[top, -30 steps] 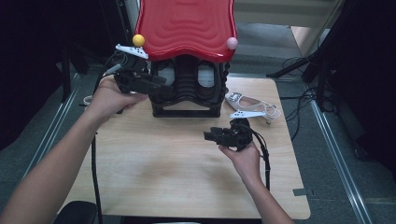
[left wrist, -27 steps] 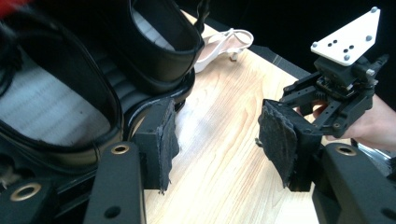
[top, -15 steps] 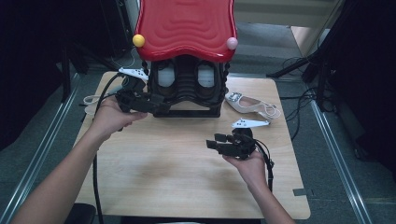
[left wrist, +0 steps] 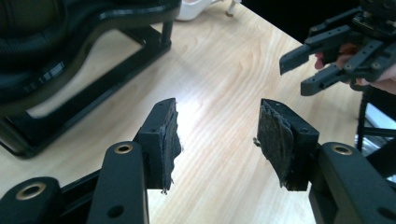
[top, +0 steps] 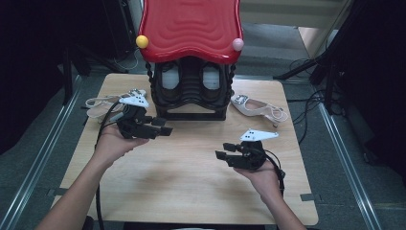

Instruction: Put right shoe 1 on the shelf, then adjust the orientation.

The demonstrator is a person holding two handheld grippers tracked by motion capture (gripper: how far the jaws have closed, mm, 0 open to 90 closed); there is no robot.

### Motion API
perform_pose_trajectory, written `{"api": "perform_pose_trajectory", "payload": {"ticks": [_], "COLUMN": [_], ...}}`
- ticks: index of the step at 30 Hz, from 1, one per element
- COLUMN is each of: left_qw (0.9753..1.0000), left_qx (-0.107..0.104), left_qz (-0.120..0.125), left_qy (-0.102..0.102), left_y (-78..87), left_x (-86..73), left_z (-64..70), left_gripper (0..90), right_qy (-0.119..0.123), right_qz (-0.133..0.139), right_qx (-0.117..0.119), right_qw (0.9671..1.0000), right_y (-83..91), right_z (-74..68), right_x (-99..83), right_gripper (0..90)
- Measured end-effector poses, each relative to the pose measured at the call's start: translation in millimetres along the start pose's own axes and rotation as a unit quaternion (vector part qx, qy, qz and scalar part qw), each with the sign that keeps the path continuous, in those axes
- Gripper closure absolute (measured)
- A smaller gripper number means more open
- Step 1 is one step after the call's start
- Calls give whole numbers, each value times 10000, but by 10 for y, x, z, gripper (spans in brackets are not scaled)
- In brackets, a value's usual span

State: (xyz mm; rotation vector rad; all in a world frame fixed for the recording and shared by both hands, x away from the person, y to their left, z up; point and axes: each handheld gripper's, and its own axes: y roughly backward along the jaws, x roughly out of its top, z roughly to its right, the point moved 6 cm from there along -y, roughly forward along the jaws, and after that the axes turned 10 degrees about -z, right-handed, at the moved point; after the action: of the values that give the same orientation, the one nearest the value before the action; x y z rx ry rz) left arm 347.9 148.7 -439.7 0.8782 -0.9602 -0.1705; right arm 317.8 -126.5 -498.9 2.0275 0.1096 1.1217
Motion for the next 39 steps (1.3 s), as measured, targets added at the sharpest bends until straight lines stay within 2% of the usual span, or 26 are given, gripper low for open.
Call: {"api": "perform_pose_trajectory", "payload": {"ticks": [2,5,8,9,11,12,15,18,20,26,29,31,34,36,37,38,39], "left_qw": [10000,9999,9999,9998,9997,9995,9995,9984,9985,9977,9971,9972,9973,9973,9976,9977,9977], "left_qx": [-2,-21,-64,-117,-102,-137,-85,-296,-241,-189,-291,-284,-206,-137,-52,-20,-20], "left_qz": [7,16,80,90,97,138,155,232,187,26,-49,-45,-52,-70,-78,-45,-45], "left_qy": [44,99,109,148,177,236,271,427,464,650,697,685,708,713,692,680,680], "left_y": [-25,-36,-21,-5,-1,3,13,14,11,-8,-6,-2,17,32,37,49,49], "left_x": [-125,-188,-273,-330,-350,-375,-446,-511,-545,-633,-665,-675,-698,-714,-723,-727,-727], "left_z": [-19,-30,-39,-43,-53,-59,-107,-159,-204,-331,-370,-381,-440,-486,-514,-569,-569], "left_gripper": [492,496,513,553,582,591,619,620,623,690,713,725,777,843,843,864,864], "right_qy": [-181,-245,-174,-98,-59,44,97,88,-2,-73,-101,-103,-115,-123,-123,-129,-88], "right_qz": [-80,-123,-104,-77,-86,-124,-143,-155,-216,-250,-225,-230,-214,-261,-261,-294,-305], "right_qx": [130,213,205,209,216,229,148,50,-87,-138,-138,-140,-134,-140,-140,-111,-102], "right_qw": [9997,9994,9996,9997,9997,9997,9997,9998,9997,9996,9996,9996,9996,9995,9995,9994,9994], "right_y": [4,11,10,2,-7,-12,-14,-25,-41,-22,-19,-16,-13,-26,-26,-36,-43], "right_z": [27,47,46,32,22,2,-3,10,37,105,119,121,120,116,116,106,102], "right_x": [-28,-40,-41,-55,-67,-94,-118,-130,-140,-154,-150,-150,-145,-149,-149,-151,-151], "right_gripper": [512,524,535,534,537,538,540,536,536,538,535,533,535,538,538,538,536]}}
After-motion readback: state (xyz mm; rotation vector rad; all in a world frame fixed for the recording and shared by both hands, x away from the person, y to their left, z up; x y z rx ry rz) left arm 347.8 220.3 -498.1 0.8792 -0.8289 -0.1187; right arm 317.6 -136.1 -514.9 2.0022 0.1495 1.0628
